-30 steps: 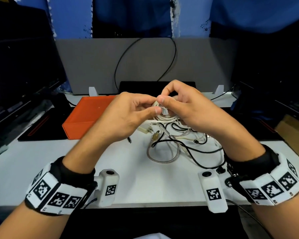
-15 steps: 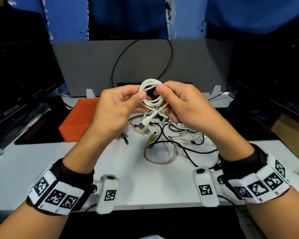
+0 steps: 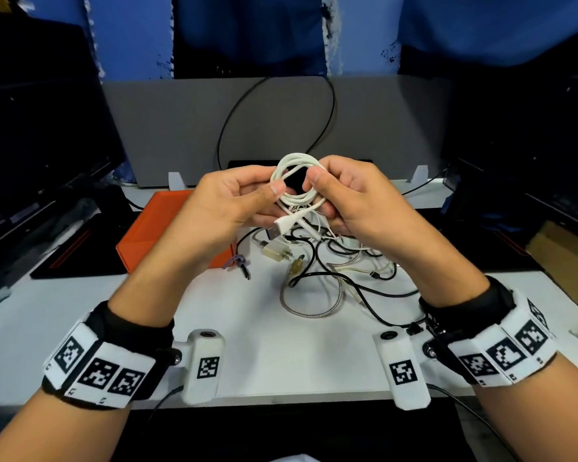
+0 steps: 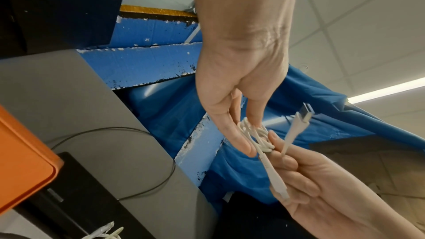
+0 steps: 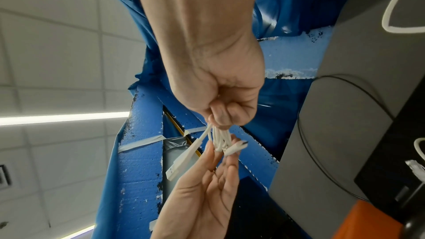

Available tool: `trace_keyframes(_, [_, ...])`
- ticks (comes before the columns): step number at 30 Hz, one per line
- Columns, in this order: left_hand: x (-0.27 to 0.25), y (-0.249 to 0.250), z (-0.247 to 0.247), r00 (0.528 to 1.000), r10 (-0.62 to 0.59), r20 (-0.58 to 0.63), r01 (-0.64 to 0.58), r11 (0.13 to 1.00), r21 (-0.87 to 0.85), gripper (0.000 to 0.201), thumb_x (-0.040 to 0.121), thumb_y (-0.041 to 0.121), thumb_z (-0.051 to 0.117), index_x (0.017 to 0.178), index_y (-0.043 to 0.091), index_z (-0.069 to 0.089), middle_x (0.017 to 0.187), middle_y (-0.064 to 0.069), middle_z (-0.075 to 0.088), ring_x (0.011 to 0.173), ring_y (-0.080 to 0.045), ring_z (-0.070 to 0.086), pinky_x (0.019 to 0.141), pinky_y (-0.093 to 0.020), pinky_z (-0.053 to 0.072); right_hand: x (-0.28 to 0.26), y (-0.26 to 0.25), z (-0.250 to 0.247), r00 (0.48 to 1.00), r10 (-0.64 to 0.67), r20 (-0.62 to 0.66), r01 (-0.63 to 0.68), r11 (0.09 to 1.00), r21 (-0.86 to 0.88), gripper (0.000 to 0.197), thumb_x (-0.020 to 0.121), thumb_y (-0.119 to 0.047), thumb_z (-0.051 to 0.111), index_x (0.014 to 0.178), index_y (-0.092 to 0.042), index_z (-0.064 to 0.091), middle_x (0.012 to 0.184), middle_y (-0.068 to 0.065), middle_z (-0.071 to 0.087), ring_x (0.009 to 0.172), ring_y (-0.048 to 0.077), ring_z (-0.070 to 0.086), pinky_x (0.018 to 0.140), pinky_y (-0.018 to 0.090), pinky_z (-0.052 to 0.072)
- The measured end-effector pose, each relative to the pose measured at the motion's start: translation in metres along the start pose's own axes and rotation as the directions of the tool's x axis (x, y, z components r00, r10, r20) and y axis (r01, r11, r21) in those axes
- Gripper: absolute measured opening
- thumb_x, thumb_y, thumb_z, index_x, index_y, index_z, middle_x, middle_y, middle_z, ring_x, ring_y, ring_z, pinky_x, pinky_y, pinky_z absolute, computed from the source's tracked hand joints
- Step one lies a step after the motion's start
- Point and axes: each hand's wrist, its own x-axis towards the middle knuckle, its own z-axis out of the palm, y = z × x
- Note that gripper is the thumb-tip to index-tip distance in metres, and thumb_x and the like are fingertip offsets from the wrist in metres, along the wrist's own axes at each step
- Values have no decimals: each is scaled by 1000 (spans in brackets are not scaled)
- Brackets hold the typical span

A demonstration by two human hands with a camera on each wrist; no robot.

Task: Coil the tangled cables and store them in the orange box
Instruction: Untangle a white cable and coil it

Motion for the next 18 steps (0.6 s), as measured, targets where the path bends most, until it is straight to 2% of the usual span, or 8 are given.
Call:
trace_keyframes(4, [2,0,-13,986,-106,128,101,994,46,34,86,15,71,120,9,69,113,-23,73,89,-22,68,67,-18,54,-1,-2,-4,1000,9,6,-9,999,-47,31,109,-30,51,96,-3,61,58,-4,48,45,11,34,43,24,28])
trace_keyframes(6, [3,-1,-18,979,-151,138,140,987,82,30,82,15,73,110,6,71,100,-24,74,80,-22,69,65,-20,56,-3,-4,-5,1000,11,15,-10,998,-63,30,109,-30,51,95,-6,62,58,-3,49,45,12,34,43,24,28])
trace_keyframes(8, [4,1,-22,985,-143,98,132,985,109,18,84,10,72,100,2,69,83,-17,73,67,-17,69,61,-21,57,-4,-7,-7,1000,15,14,-14,995,-101,28,109,-31,51,92,-11,63,58,-4,50,45,11,36,44,23,30])
trace_keyframes(10, [5,5,-28,995,-94,29,91,990,108,8,90,3,68,96,-1,65,75,-12,73,62,-15,70,61,-21,58,-5,-9,-9,1000,-6,-8,4,968,-253,28,108,-34,51,90,-17,64,57,-5,51,46,9,41,47,26,35])
trace_keyframes(13, [1,15,-31,998,-27,-53,27,1000,3,11,87,10,67,95,2,65,77,-11,75,70,-17,75,65,-20,60,-5,-9,-4,998,-69,-10,52,834,-550,30,107,-40,49,87,-21,60,60,-1,55,53,9,46,57,37,42])
trace_keyframes(16, [-4,21,-23,996,12,-92,-21,995,-97,15,85,14,68,96,5,65,83,-12,77,84,-21,78,72,-22,62,-5,-9,3,997,-77,-10,56,797,-601,31,108,-41,48,82,-26,54,61,-1,55,58,11,47,58,33,40])
trace_keyframes(18, [-7,22,-15,991,48,-126,-57,996,-67,9,88,11,69,95,6,65,82,-10,77,89,-23,78,74,-22,61,-5,-9,3,997,-80,-11,58,803,-593,30,108,-40,48,83,-26,56,62,1,57,57,11,48,56,32,39])
